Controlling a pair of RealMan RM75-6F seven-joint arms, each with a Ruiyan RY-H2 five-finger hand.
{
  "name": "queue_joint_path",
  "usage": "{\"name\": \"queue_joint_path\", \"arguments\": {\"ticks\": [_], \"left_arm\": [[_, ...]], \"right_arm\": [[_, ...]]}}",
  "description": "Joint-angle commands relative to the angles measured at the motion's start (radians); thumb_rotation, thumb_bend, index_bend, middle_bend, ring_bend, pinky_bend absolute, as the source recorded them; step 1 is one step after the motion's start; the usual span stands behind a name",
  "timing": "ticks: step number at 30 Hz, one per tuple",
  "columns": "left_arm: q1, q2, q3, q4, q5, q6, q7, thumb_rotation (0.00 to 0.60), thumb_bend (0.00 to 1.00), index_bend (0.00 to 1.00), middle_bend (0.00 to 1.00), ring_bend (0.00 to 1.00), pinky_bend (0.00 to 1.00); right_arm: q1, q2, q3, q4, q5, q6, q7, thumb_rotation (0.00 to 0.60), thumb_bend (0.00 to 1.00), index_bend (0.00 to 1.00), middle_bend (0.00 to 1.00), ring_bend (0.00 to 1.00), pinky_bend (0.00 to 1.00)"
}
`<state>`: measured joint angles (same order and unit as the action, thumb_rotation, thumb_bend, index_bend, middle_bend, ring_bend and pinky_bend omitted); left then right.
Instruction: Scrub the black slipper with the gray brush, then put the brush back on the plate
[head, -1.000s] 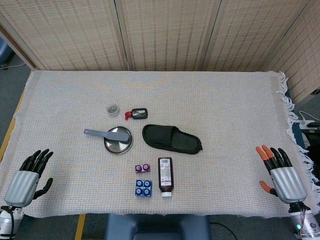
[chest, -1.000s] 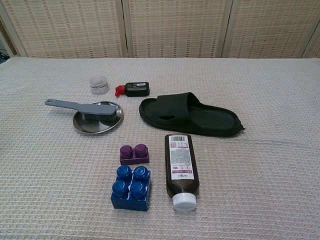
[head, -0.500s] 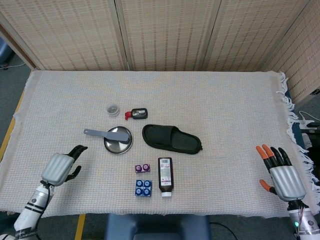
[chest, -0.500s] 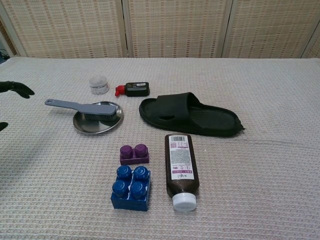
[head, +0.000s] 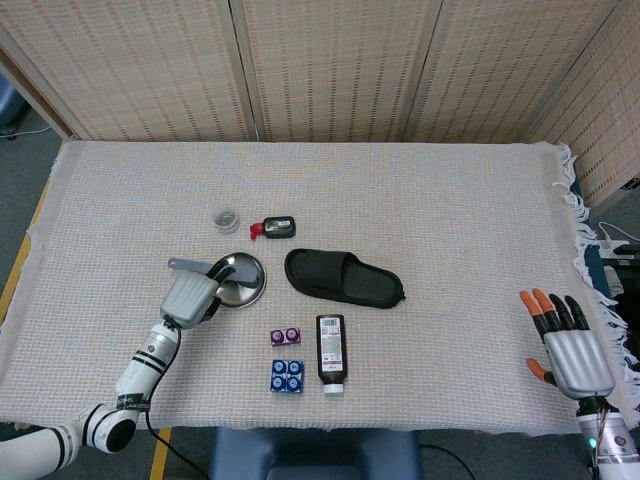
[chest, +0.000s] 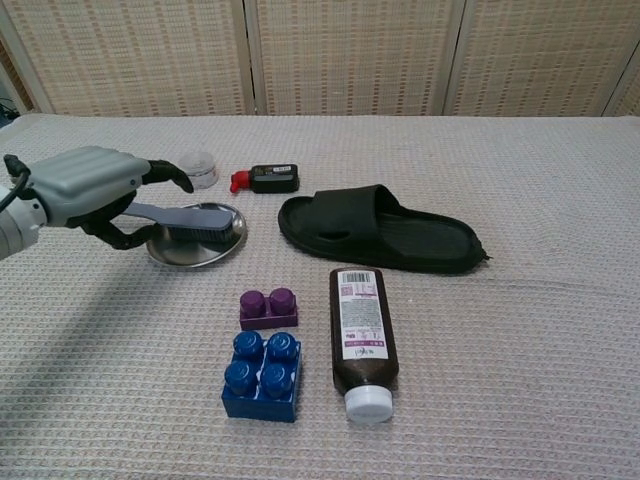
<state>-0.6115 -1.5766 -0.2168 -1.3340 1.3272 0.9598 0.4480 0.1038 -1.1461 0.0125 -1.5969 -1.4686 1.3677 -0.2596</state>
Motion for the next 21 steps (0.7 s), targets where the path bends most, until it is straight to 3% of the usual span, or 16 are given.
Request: {"name": "queue_joint_path", "arguments": {"ticks": [1, 16, 21], "left_arm": [[-0.051, -0.057, -0.007, 0.073, -0.033, -0.038, 0.025, 0.600, 0.45, 0.17, 0.14, 0.76, 0.94], [-0.133, -0.145, 0.000, 0.253, -0.116, -0.091, 0.062, 0.600, 0.44, 0.15, 0.17, 0.76, 0.94], [-0.143, -0.159, 0.007, 0.286, -0.123, -0.082, 0.068, 0.600, 0.44, 0.25, 0.24, 0.76, 0.94]], "right_arm": [[-0.001, 0.000, 0.001, -0.001, 0.004, 0.001, -0.005, 0.600, 0.12, 0.00, 0.00, 0.00, 0.00], [-0.004, 0.014, 0.002, -0.008, 0.019, 0.000, -0.012, 0.600, 0.12, 0.00, 0.00, 0.00, 0.00], [-0.005, 0.026, -0.001, -0.025, 0.031, -0.011, -0.016, 0.600, 0.12, 0.00, 0.00, 0.00, 0.00]]}}
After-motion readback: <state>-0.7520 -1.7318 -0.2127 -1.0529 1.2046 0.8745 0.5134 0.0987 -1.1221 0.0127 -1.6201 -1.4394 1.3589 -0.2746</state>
